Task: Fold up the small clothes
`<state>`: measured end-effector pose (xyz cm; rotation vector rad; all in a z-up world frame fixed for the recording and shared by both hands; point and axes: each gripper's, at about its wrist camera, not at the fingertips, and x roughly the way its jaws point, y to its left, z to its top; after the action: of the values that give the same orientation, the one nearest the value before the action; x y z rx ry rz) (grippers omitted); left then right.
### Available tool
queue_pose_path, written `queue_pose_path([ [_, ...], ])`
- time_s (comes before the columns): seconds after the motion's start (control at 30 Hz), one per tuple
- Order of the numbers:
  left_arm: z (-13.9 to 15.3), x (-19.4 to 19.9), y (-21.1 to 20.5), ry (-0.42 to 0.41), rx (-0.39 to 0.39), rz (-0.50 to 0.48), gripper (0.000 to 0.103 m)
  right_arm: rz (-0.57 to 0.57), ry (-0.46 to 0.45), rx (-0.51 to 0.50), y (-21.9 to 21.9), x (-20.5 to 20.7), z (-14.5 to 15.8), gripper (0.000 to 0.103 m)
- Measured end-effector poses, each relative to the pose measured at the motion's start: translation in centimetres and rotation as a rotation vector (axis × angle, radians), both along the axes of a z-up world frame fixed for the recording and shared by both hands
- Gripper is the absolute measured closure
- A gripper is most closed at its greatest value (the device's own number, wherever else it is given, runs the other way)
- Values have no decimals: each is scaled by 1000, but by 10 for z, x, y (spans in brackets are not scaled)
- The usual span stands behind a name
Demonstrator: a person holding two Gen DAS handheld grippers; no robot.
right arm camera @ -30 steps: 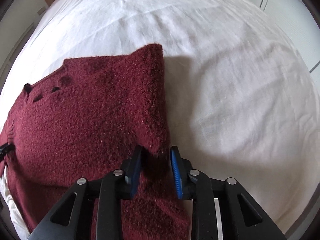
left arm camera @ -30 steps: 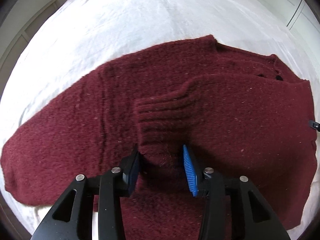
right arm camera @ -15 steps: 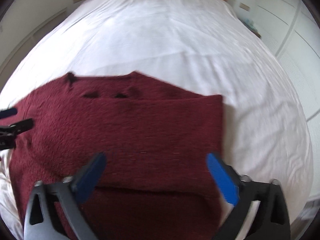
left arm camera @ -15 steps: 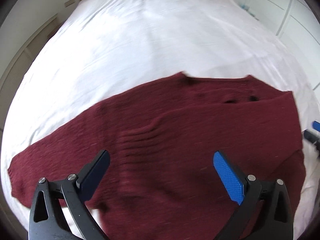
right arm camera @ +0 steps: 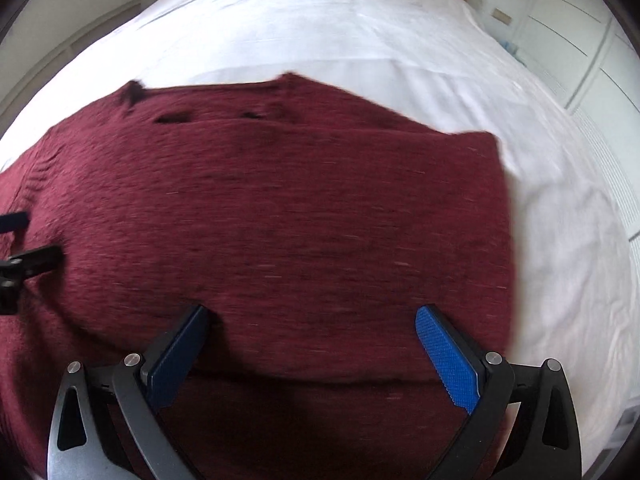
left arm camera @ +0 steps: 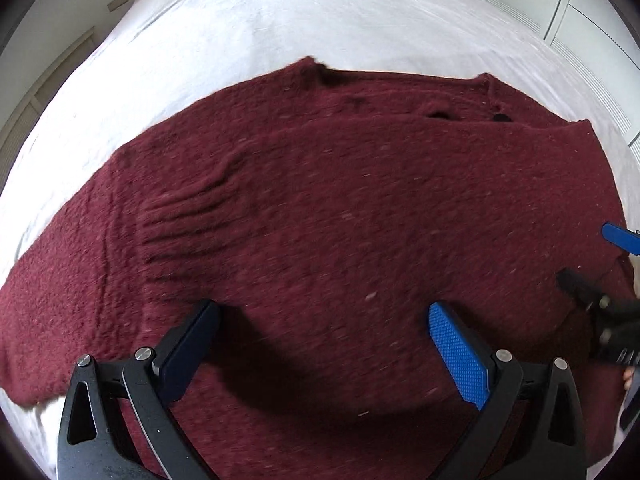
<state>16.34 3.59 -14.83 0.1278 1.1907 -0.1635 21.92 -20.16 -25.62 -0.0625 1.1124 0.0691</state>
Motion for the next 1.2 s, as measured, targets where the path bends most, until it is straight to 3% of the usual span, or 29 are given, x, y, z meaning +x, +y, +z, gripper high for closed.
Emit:
queue_pose_path([
  [0.23, -6, -6, 31, 9, -25, 24, 1, -46, 9, 37, -42, 2, -9, 1],
  [0.57, -12, 0, 21, 1, -16, 39, 1, -44, -34, 35, -42, -12, -23, 0],
  [0.77, -11, 8, 15, 30, -6, 72, 1, -28, -4, 4, -33, -15, -6, 1],
  [0.87, -1, 16, 18, 44, -34, 90, 1, -30, -18, 9, -30, -28, 10, 1],
  [1.2, 61, -6, 73, -41, -125, 205, 1, -11, -49, 1, -21, -68, 48, 1],
])
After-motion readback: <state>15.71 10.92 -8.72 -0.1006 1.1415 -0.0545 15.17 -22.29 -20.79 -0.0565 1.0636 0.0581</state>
